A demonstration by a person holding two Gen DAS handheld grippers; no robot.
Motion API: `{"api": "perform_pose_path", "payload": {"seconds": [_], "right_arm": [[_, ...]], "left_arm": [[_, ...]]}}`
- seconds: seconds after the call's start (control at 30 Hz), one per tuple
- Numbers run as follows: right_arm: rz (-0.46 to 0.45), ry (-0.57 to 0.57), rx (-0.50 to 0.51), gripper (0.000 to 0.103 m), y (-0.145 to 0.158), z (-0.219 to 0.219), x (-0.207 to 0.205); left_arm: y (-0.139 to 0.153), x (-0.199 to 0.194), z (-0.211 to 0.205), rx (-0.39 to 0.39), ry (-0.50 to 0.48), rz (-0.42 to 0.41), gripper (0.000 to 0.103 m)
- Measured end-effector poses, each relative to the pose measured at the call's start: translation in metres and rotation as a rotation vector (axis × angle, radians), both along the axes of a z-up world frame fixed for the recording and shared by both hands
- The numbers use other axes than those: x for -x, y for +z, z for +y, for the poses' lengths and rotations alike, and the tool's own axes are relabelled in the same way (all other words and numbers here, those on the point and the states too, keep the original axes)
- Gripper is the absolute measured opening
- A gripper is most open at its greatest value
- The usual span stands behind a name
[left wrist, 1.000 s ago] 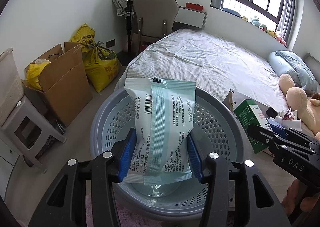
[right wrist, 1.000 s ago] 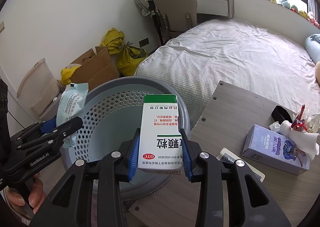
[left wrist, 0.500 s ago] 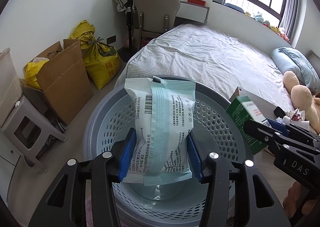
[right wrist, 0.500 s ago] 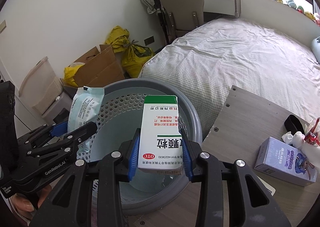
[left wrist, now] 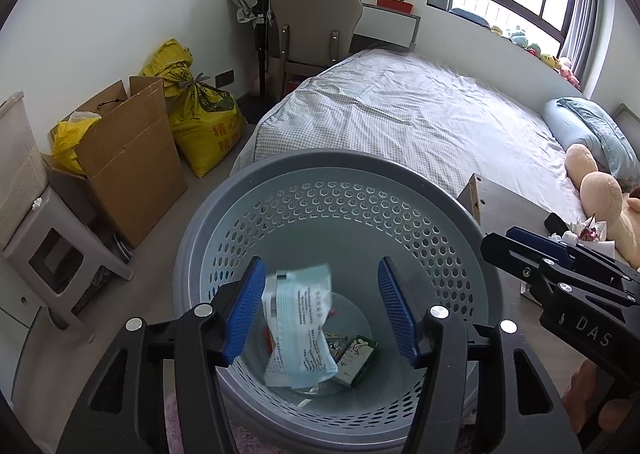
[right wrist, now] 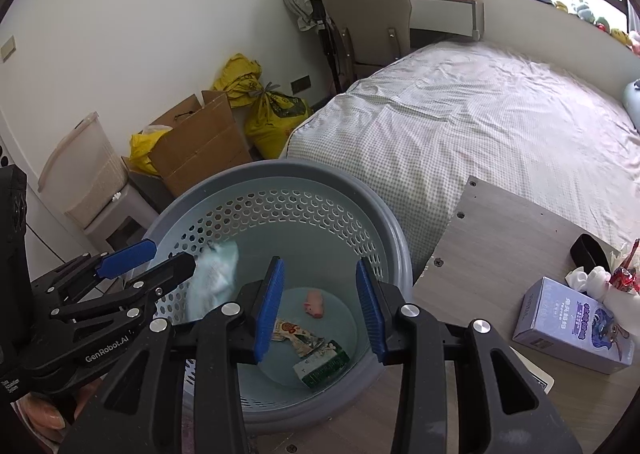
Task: Collect trash
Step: 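Open both tools to drop packet and box into the basket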
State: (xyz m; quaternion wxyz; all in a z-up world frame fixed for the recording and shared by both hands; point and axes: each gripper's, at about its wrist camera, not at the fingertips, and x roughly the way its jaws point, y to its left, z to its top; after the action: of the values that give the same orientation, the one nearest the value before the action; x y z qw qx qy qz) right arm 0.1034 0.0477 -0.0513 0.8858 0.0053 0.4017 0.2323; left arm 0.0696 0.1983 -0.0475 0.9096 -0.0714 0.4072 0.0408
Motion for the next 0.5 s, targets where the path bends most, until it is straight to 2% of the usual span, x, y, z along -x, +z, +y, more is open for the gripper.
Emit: {"api": "perform_pose_path", "payload": {"seconds": [0.07,0.4,0.5], "right_arm": [[-0.001,0.001,-0.001,0.039,0.000,0.000,0.001],[-0.011,0.004,-0.005,0.044,0.005,-0.001,0.008],[-0.013,0.004,-0.003,0.046,0.005,-0.001,0.008]], "left_arm": [[0.001,0.002,0.001,-0.002,0.005,0.000,0.060],[0.005,0.014,0.004,-0.012,0.030,-0.005,0.062],[0.006,0.017,0.004,-0.007,0.033,-0.007,0.067]]}}
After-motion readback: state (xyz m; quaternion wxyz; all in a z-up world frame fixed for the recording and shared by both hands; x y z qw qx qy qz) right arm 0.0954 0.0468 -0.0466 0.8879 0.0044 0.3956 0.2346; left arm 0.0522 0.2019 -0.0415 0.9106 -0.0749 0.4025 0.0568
